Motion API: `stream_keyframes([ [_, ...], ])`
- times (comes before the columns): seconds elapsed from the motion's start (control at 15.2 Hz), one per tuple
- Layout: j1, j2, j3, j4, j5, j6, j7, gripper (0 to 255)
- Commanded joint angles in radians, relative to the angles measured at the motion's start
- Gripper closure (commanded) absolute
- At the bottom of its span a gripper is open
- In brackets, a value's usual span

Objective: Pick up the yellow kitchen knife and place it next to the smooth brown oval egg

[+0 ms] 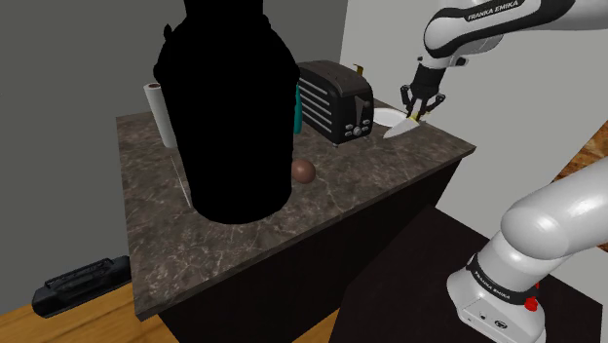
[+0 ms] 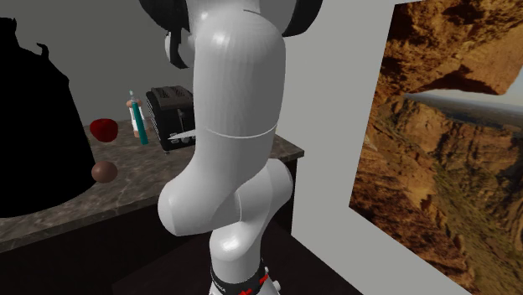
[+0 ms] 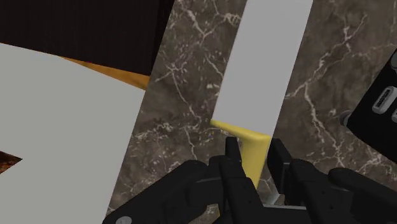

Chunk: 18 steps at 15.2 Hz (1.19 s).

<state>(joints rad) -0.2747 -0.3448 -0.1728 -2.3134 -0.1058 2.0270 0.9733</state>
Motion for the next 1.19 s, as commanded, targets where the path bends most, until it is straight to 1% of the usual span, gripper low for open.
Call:
stream_keyframes([
  [0.0,0.017,-0.031,0.035,-0.026,0.005,-0.008,0.051,255],
  [0.33,0.065,-0.097,0.125,-0.086,0.031,-0.022,0.173,255],
  [0.59,0.107,-0.131,0.2,-0.113,0.062,-0.034,0.27,255],
  [1.12,0.194,-0.14,0.353,-0.11,0.131,-0.052,0.467,255],
])
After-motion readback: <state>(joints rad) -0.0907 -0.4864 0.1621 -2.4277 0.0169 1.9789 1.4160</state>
